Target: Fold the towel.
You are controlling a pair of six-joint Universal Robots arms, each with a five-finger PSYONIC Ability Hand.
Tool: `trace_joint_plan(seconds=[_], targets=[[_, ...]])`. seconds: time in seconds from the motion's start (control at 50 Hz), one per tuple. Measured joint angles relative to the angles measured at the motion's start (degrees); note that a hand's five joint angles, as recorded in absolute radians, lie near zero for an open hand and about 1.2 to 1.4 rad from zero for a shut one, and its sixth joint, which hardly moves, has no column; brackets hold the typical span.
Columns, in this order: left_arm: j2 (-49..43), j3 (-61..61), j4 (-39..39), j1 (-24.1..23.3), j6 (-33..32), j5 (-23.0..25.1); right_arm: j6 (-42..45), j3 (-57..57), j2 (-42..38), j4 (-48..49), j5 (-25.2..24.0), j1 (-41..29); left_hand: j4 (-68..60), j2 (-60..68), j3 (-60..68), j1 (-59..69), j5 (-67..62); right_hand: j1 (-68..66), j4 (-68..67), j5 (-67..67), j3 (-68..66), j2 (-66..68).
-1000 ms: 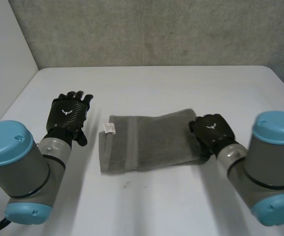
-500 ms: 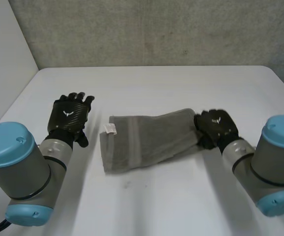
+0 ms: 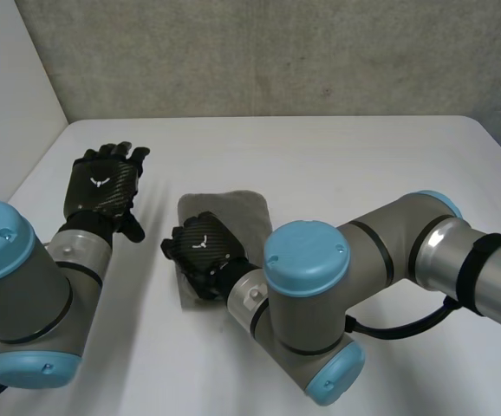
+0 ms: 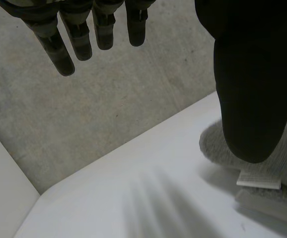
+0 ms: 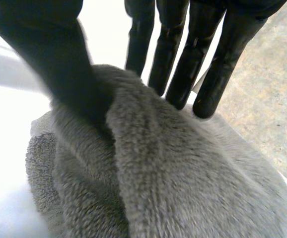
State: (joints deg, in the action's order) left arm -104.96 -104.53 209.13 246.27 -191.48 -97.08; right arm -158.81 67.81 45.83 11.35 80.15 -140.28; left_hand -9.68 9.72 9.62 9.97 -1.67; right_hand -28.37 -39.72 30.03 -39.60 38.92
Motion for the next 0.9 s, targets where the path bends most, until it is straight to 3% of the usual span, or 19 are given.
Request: trace_joint_plan(seconds=[0.06, 0.18, 0.28, 0.42, 0.62, 0.78, 0.9], targets=[[0.1, 0.3, 0.0, 0.0, 0.7, 0.1, -0.2, -0.1, 1.2, -0.3, 2.5, 0.0, 0.0, 0.0, 0.0, 0.0, 0.0, 13.8, 20.6, -20.3, 20.5, -20.3], [0.0, 1.8, -0.1, -0.8, 1.1, 0.3, -4.3, 2.6, 8.3, -0.4, 8.0, 1.7, 0.0, 0.0, 0.1, 0.0, 0.0, 16.4, 26.5, -26.5, 27.3, -25.9], [-0.1, 4.4, -0.7, -3.2, 2.3, 0.4, -11.2, 5.3, 12.9, -1.1, 9.4, 5.1, -0.1, 0.1, 0.1, 0.1, 0.0, 16.4, 26.5, -26.6, 27.3, -25.9], [-2.8, 9.6, -4.5, -6.8, 8.4, 0.7, -19.3, 5.8, 12.5, -4.2, 7.2, 10.4, -0.2, 0.3, 0.4, 0.2, 0.0, 16.4, 26.5, -26.6, 27.3, -25.9], [-15.0, 17.4, -16.6, -7.4, 19.5, 3.9, -20.7, 0.5, 1.7, -7.9, 2.3, 14.4, -0.3, 0.4, 0.4, 0.2, 0.0, 16.4, 26.5, -26.7, 27.3, -25.9], [-19.1, 17.4, -19.2, -4.5, 19.7, 4.2, -19.6, -1.7, -2.0, -9.3, 1.8, 15.3, -0.3, 0.4, 0.4, 0.2, 0.0, 16.4, 26.5, -26.9, 27.3, -25.9], [-18.7, 17.1, -19.5, -3.1, 16.6, 4.2, -17.3, -2.3, 1.1, -9.8, 2.3, 16.0, -0.2, 0.2, 0.3, 0.0, 0.0, 16.4, 26.5, -27.1, 27.3, -25.9]])
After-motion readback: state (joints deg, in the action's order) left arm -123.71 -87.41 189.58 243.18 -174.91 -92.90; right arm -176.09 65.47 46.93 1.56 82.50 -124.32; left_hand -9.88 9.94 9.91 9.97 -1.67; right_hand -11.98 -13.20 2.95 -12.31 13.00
